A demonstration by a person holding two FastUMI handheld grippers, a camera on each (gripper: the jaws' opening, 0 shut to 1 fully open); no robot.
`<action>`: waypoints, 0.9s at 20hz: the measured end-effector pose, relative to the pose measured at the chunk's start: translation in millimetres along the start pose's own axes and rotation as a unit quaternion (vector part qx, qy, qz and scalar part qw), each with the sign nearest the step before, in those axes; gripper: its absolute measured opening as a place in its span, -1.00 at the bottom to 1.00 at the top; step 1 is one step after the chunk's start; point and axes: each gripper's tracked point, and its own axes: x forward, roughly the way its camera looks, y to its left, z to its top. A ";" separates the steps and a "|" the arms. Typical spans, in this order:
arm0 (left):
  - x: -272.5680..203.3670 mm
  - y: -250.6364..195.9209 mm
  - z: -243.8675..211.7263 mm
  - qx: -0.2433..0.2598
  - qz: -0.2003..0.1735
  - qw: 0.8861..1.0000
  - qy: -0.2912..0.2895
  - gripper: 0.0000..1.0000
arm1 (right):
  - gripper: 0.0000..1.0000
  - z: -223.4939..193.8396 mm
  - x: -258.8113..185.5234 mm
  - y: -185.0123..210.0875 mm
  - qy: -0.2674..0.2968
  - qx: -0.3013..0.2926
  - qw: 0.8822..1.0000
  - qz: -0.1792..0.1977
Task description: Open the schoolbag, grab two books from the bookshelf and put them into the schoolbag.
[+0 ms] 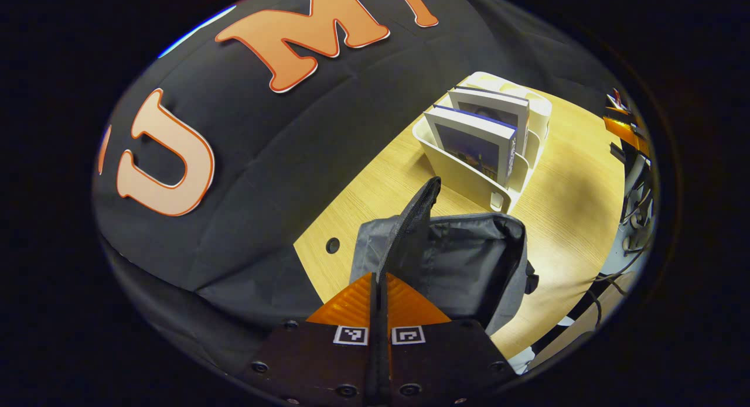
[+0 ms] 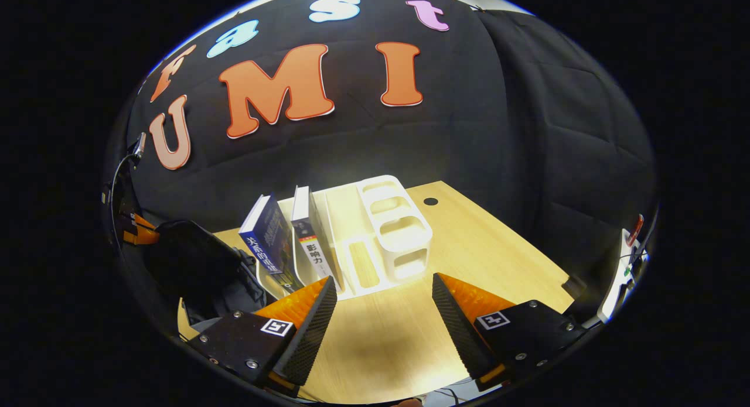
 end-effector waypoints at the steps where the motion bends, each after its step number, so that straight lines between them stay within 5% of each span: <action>1: -0.2 4.3 3.3 -0.007 -0.001 1.000 -0.008 -0.99 | 0.95 1.5 -2.1 7.1 0.003 -0.006 1.000 0.004; 8: 3.3 18.5 12.6 0.008 -0.013 0.999 -0.031 -0.99 | 0.95 54.9 -20.8 62.7 0.001 -0.045 0.998 0.037; 13: 10.1 23.0 8.8 0.009 -0.025 0.999 -0.035 -0.99 | 0.95 93.4 -24.2 137.7 0.069 -0.025 0.991 0.108; 18: 17.3 21.2 6.6 0.015 -0.040 0.998 -0.035 -0.99 | 0.96 120.0 16.9 194.7 0.146 -0.076 0.976 0.140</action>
